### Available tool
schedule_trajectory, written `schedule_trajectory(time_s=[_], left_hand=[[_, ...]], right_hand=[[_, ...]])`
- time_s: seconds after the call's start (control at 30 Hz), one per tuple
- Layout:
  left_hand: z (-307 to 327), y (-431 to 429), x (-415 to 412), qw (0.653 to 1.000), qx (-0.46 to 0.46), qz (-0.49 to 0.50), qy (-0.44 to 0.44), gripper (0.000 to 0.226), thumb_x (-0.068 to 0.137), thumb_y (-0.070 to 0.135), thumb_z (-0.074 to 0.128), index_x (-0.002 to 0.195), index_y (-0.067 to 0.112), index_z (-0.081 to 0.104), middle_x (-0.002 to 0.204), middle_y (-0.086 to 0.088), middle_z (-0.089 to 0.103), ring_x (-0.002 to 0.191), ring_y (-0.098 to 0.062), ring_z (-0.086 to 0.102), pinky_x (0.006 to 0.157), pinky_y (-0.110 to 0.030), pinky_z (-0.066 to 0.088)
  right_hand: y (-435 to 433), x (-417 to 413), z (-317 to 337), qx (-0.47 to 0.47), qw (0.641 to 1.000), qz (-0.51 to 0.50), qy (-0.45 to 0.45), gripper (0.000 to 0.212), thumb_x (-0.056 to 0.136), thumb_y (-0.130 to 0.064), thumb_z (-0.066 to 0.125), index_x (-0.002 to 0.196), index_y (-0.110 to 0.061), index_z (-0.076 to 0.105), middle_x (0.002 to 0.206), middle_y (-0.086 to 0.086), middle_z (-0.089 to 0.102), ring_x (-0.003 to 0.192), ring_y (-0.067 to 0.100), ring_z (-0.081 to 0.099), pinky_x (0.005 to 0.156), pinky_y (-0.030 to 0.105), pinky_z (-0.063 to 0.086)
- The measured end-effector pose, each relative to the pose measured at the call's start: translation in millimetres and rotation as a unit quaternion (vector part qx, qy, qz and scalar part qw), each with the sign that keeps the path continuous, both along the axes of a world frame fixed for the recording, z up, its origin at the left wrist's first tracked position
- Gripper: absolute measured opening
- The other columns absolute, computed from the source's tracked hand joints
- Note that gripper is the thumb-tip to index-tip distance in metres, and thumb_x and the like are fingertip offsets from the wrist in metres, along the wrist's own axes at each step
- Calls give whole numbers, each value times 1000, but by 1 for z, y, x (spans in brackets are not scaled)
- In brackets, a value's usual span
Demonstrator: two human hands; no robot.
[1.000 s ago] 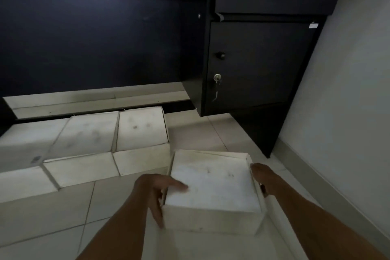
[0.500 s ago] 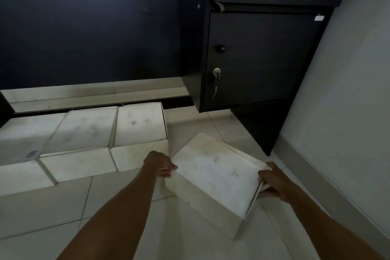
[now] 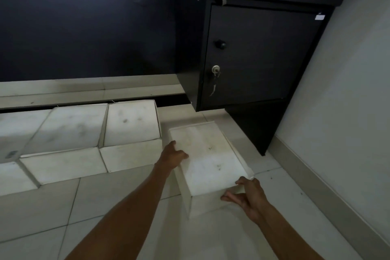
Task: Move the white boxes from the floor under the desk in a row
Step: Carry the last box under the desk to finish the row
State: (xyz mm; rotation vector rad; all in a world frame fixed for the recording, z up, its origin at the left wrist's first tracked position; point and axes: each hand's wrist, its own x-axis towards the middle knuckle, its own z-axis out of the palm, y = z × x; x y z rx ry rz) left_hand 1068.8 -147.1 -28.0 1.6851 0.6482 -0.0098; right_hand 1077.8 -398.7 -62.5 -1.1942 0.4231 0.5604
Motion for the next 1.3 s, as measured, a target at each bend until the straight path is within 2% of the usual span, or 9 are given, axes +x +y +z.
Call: schedule_trajectory(time_s=[0.1, 0.2, 0.27, 0.5, 0.6, 0.77, 1.03, 1.13, 1.3], left_hand=[[-6, -1, -6, 979, 200, -11, -16, 62, 93, 21, 63, 150, 11, 40, 155, -13, 39, 138, -28, 45, 110, -32, 42], [-15, 19, -17, 882, 470, -24, -23, 57, 99, 33, 48, 152, 18, 35, 163, -12, 23, 149, -27, 26, 118, -41, 32], [-18, 40, -22, 850, 526, -5, 5, 59, 102, 39, 37, 157, 19, 23, 167, -11, 11, 154, -28, 13, 121, -45, 23], [-39, 102, -51, 878, 441, 103, 155, 74, 97, 61, 28, 159, 29, 3, 165, -19, -14, 152, -41, -13, 122, -59, 6], [-42, 115, -55, 888, 407, 152, 149, 78, 94, 65, 32, 159, 29, 6, 163, -21, -20, 152, -43, -10, 123, -56, 7], [-48, 123, -47, 898, 391, 174, 103, 81, 94, 61, 41, 159, 22, 14, 161, -27, -22, 154, -37, -7, 125, -40, 10], [-50, 125, -27, 867, 426, 205, 160, 73, 98, 58, 32, 159, 22, 14, 160, -34, -11, 153, -41, 7, 124, -40, 17], [-50, 124, -22, 862, 429, 209, 173, 74, 97, 59, 33, 159, 24, 14, 160, -34, -10, 153, -41, 9, 124, -40, 18], [-46, 128, -40, 879, 424, 138, 167, 86, 92, 60, 45, 158, 34, -2, 160, -32, -18, 154, -39, 3, 124, -40, 15]], right_hand=[[22, 13, 0, 15, 1000, 19, 6, 30, 88, 0, 56, 114, -13, 47, 125, 33, 45, 83, 60, 66, 58, 39, 63], [51, 29, -2, 33, 999, 27, 1, 47, 88, 0, 57, 127, -19, 41, 120, 32, 47, 75, 52, 69, 61, 42, 63], [74, 39, -3, 46, 999, 20, 2, 50, 88, 1, 57, 128, -22, 38, 119, 32, 47, 77, 52, 68, 63, 41, 63], [136, 80, 3, 45, 998, -1, -32, 52, 92, 2, 53, 135, -18, 32, 135, 33, 36, 97, 63, 56, 56, 51, 57], [149, 97, 5, 57, 997, 9, -48, 48, 91, 3, 54, 128, -19, 33, 140, 33, 32, 115, 64, 47, 52, 53, 57], [167, 124, 3, 70, 997, 12, -38, 71, 91, 3, 56, 144, -32, 24, 147, 25, 28, 120, 61, 44, 74, 57, 54], [181, 151, -2, 70, 995, 35, -62, 66, 92, 1, 56, 142, -30, 26, 147, 28, 26, 118, 65, 43, 48, 50, 59], [180, 153, 1, 60, 995, 41, -66, 65, 92, -1, 58, 143, -28, 27, 147, 27, 28, 114, 63, 47, 53, 53, 59], [185, 121, 4, -54, 997, 38, -50, 89, 84, -36, 71, 149, -36, 10, 149, 22, 31, 119, 47, 48, 61, 56, 60]])
